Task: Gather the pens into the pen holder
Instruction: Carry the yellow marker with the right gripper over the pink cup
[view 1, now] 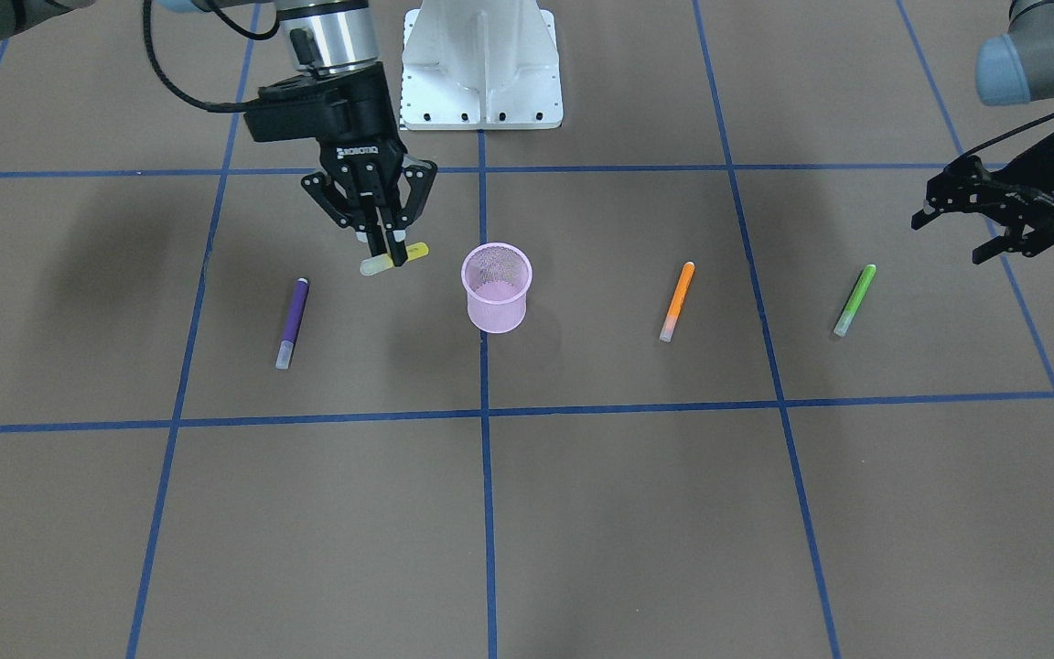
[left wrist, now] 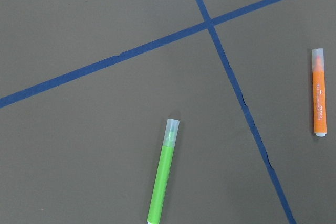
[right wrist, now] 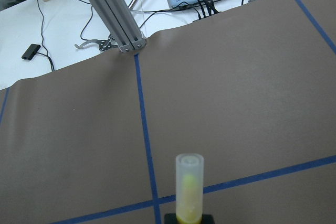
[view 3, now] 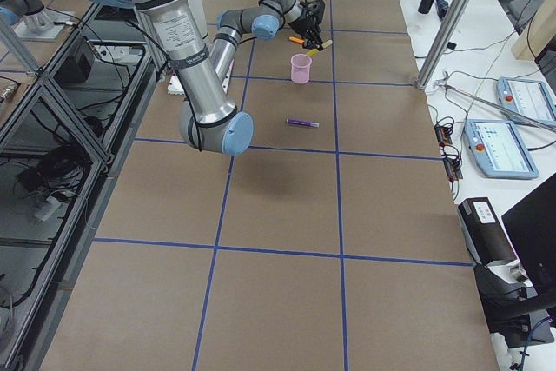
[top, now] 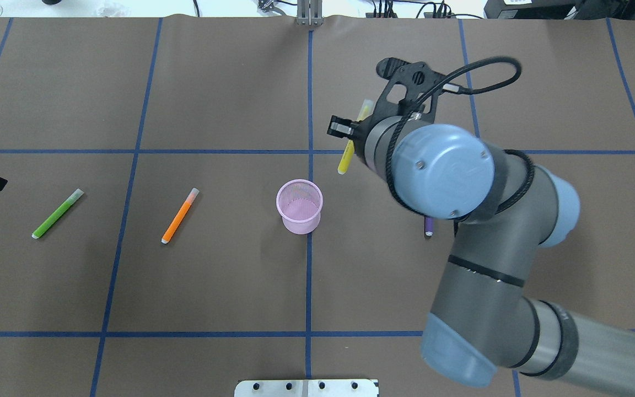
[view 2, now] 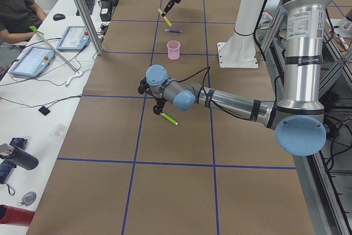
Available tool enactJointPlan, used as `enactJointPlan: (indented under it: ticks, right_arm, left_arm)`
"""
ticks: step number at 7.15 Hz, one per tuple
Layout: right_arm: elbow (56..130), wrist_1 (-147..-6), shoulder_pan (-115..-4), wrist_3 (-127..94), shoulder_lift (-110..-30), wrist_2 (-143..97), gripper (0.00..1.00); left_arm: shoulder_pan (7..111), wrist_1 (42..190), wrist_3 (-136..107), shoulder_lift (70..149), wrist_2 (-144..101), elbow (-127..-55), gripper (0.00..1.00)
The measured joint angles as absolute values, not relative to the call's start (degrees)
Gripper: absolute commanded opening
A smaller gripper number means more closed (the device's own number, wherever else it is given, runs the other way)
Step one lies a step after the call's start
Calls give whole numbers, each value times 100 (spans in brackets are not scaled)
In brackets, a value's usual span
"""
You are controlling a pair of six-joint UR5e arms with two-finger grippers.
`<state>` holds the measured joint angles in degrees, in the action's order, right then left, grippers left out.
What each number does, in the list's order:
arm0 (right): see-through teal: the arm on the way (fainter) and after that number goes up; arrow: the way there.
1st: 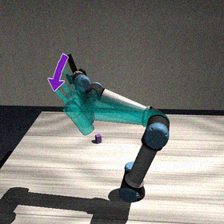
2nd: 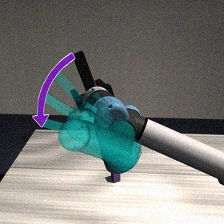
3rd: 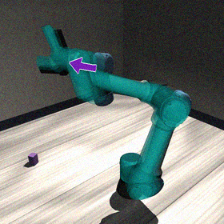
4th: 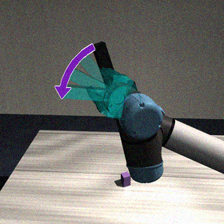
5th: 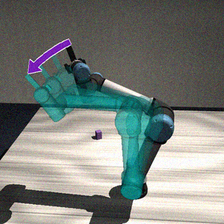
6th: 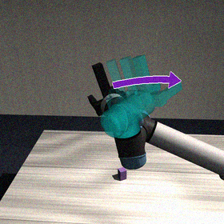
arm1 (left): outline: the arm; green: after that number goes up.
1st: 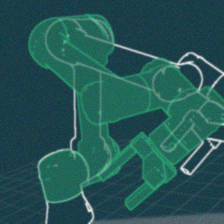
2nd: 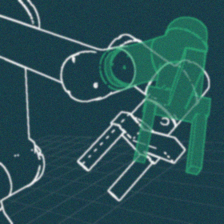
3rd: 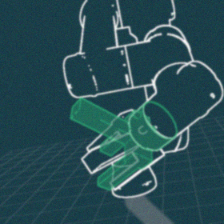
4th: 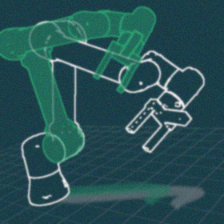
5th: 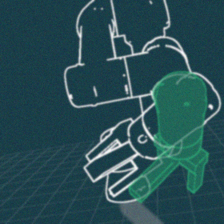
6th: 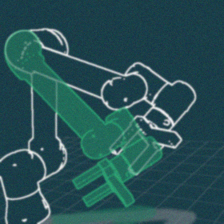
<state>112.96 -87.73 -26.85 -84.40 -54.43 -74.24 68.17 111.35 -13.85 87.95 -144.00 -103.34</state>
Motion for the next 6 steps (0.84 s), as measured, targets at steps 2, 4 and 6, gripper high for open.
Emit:
enactJointPlan:
  ticks: [2,4,6]
  right_arm:
    - [10746,-8296,-2348,-8393,-5252,-6973,0]
    - [10407,-8060,-2256,-8290,-5107,-6923,0]
    - [10247,-7948,-2150,-8227,-5079,-6932,0]
  left_arm:
    - [6812,11159,-1381,8798,-14397,-10348,100]
    - [6812,11162,-1380,8798,-14397,-10353,100]
    - [6812,11162,-1380,8798,-14397,-10352,100]
